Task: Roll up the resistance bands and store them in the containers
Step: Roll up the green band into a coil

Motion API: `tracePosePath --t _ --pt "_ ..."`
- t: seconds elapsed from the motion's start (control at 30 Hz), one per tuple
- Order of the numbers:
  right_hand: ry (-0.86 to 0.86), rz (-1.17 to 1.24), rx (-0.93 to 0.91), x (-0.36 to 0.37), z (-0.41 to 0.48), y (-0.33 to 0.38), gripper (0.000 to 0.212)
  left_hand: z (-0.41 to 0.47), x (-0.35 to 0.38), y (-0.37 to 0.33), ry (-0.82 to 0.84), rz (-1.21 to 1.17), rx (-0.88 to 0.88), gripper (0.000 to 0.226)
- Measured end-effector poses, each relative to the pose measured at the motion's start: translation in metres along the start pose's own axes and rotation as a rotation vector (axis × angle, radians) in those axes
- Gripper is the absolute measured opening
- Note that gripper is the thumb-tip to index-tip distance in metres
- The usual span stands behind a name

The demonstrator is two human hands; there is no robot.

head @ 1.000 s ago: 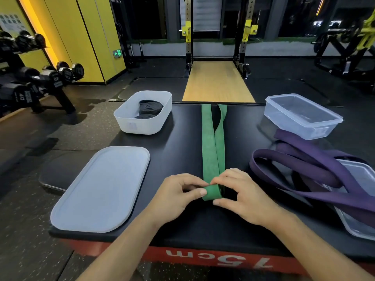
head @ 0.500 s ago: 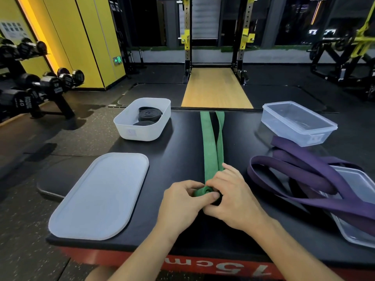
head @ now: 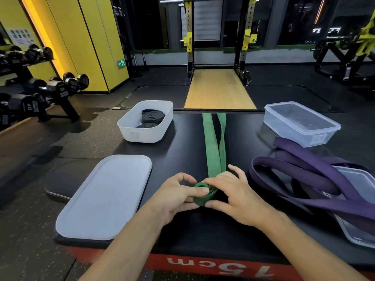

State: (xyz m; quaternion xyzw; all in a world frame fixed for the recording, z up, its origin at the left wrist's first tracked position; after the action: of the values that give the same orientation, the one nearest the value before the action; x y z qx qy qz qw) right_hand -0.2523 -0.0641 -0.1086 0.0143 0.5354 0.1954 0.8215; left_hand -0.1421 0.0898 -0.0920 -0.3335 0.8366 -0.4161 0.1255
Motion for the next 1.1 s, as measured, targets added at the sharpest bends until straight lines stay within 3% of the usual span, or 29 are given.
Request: tracePosePath --t 0.2,0.37,0.5,0.63,0.73,0.8,0.87,0.93,1.03,1.1 --pt "0.046 -0.165 -0.066 -0.011 -0.001 0.017 0.050 -0.002 -0.002 0.001 0.133 0.024 -0.056 0.030" --pt "0.037 -0.189 -0.084 0.000 -0.016 0.026 0.059 -0.005 0.001 0.001 0.188 0.182 -0.045 0.032" --pt "-0.045 -0.054 -0.039 0.002 -0.019 0.022 0.040 -0.003 0.004 -0.005 0.182 0.244 -0.082 0.031" --pt "-0.076 0.000 0.002 0.000 -0.017 0.022 0.026 -0.004 0.008 -0.002 0.077 0.283 -0.023 0.045" --pt "-0.042 0.007 0.011 0.000 -0.016 0.023 0.022 -0.010 0.010 0.005 -0.094 0.498 0.108 0.045" --pt "-0.027 0.012 0.016 0.000 -0.012 0.022 0.028 -0.021 0.002 0.001 -0.292 0.644 0.245 0.037" --pt "0.006 0.006 0.033 0.000 -0.007 0.019 0.040 -0.029 -0.005 -0.005 -0.405 0.607 0.341 0.030" --pt "0.051 -0.005 0.039 0.001 -0.005 0.015 0.047 -0.028 -0.004 -0.001 -0.412 0.511 0.368 0.032" --pt "0.096 -0.010 0.042 -0.002 -0.005 0.017 0.036 -0.020 0.005 0.020 -0.375 0.418 0.338 0.040" --pt "0.141 -0.058 0.039 -0.004 -0.004 0.021 0.035 -0.014 0.007 0.027 -0.361 0.375 0.345 0.032"
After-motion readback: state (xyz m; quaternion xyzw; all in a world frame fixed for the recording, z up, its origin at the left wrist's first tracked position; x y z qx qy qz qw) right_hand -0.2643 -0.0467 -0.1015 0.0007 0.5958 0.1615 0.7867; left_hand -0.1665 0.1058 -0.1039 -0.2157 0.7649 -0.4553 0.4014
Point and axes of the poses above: each hand's wrist, its own z-axis towards the middle knuckle, its own x-axis out of the palm, y = z × x, the point moved 3 cm from there along z, towards the middle knuckle, and after that the axes turned 14 degrees about -x, right-handed, at the moved point
